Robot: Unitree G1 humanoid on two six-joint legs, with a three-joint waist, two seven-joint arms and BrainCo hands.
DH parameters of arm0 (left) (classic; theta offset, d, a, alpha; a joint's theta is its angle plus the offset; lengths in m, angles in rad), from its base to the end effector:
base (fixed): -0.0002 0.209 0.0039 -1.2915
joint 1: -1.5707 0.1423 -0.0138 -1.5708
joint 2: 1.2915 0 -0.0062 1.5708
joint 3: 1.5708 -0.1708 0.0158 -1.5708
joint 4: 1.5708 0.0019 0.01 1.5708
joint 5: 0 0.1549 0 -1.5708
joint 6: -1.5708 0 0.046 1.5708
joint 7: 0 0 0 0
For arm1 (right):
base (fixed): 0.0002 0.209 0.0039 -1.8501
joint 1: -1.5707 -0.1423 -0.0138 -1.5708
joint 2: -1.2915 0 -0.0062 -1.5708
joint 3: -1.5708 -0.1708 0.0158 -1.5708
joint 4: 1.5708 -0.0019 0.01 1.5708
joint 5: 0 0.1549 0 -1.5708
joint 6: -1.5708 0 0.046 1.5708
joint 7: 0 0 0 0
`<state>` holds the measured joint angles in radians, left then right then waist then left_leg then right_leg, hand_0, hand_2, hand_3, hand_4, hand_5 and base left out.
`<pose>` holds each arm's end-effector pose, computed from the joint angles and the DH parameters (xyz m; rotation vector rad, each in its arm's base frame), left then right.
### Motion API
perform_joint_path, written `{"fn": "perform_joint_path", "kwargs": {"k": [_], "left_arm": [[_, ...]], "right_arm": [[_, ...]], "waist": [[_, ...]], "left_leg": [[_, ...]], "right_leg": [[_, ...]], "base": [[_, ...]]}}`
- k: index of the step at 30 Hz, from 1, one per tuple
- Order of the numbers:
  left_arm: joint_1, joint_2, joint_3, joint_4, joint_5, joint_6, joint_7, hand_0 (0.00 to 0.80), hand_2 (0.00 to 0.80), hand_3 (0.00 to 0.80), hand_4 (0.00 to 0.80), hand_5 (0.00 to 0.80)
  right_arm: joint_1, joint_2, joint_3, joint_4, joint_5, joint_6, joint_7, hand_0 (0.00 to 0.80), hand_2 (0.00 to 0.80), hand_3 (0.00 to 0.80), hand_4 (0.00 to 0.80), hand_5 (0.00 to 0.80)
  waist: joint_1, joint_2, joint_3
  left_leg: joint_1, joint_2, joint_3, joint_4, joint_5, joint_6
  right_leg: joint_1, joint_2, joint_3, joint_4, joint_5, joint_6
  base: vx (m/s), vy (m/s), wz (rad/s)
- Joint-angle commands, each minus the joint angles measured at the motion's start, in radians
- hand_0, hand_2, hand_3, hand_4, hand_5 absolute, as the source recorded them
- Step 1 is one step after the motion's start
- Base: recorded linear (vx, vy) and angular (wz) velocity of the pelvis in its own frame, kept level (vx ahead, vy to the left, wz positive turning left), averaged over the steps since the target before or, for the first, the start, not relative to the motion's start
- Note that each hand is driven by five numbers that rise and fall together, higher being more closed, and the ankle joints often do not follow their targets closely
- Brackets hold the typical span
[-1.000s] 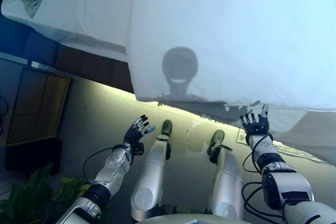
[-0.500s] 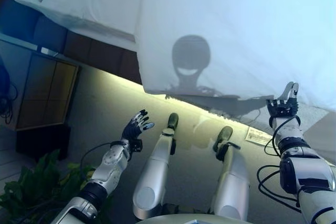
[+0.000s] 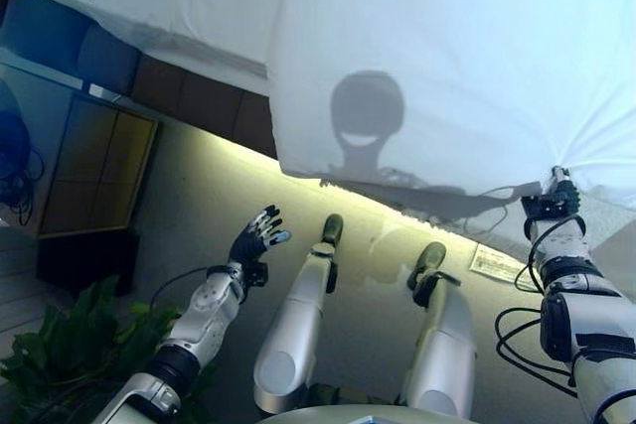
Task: Make the bed neatly
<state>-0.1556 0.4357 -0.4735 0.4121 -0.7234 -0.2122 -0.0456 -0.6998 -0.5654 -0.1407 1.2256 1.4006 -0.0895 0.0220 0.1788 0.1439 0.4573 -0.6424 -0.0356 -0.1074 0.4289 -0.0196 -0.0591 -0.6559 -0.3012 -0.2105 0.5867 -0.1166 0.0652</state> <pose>0.2244 0.1694 0.0029 -0.1813 0.2351 -0.2489 0.2890 -0.3180 0.0664 1.0079 0.0134 -0.6386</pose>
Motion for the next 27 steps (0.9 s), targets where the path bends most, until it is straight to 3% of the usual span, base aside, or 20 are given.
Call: {"fn": "perform_joint_path", "kwargs": {"k": [1,8,13,17,20,27], "left_arm": [[0.036,0.014,0.017,-0.054,0.031,-0.037,0.029,0.0,0.0,0.0,0.0,0.0],[-0.002,0.011,-0.016,-0.06,0.238,-0.024,0.2,0.0,0.0,0.0,0.0,0.0],[-0.017,-0.021,-0.038,-0.042,0.258,0.002,0.223,0.0,0.0,0.0,0.0,0.0],[0.003,-0.081,-0.024,-0.013,0.083,0.079,0.132,0.0,0.0,0.0,0.0,0.0],[0.03,-0.172,-0.026,0.06,-0.142,0.178,0.01,0.0,0.0,0.0,0.0,0.0],[0.042,-0.28,-0.118,0.124,-0.508,0.362,-0.064,0.0,0.0,0.0,0.0,0.0]], "right_arm": [[0.06,0.037,0.04,-0.092,-0.067,-0.033,0.06,0.8,0.8,0.8,0.8,0.8],[0.148,0.186,0.097,-0.26,0.004,-0.049,0.014,0.8,0.8,0.8,0.8,0.8],[0.204,0.262,0.183,-0.439,-0.027,-0.058,-0.069,0.8,0.8,0.8,0.8,0.8],[0.264,0.316,0.222,-0.537,-0.066,-0.075,-0.102,0.8,0.8,0.8,0.8,0.8],[0.289,0.347,0.24,-0.579,-0.119,-0.071,-0.13,0.8,0.8,0.8,0.8,0.8],[0.261,0.351,0.274,-0.613,-0.134,-0.064,-0.202,0.8,0.8,0.8,0.8,0.8]], "waist": [[0.01,-0.019,-0.058],[-0.006,-0.055,-0.11],[-0.027,-0.09,-0.164],[-0.042,-0.107,-0.209],[-0.051,-0.116,-0.232],[-0.067,-0.133,-0.231]], "left_leg": [[0.016,0.054,0.023,-0.041,0.065,0.024],[0.178,0.076,0.015,-0.155,0.068,0.014],[0.302,0.097,0.022,-0.253,0.083,0.007],[0.379,0.108,0.035,-0.301,0.09,0.004],[0.447,0.126,0.045,-0.322,0.081,-0.003],[0.498,0.159,0.048,-0.332,0.075,-0.01]], "right_leg": [[0.074,-0.029,0.02,-0.145,0.163,0.072],[0.243,-0.008,0.004,-0.297,0.197,0.078],[0.365,0.013,0.01,-0.413,0.232,0.081],[0.443,0.023,0.016,-0.472,0.247,0.08],[0.508,0.033,0.017,-0.497,0.242,0.079],[0.557,0.045,0.023,-0.516,0.241,0.08]], "base": [[0.041,0.017,-0.04],[0.064,-0.002,-0.1],[0.08,-0.013,-0.1],[0.111,-0.005,-0.02],[0.123,-0.024,-0.01],[0.072,-0.073,-0.03]]}}
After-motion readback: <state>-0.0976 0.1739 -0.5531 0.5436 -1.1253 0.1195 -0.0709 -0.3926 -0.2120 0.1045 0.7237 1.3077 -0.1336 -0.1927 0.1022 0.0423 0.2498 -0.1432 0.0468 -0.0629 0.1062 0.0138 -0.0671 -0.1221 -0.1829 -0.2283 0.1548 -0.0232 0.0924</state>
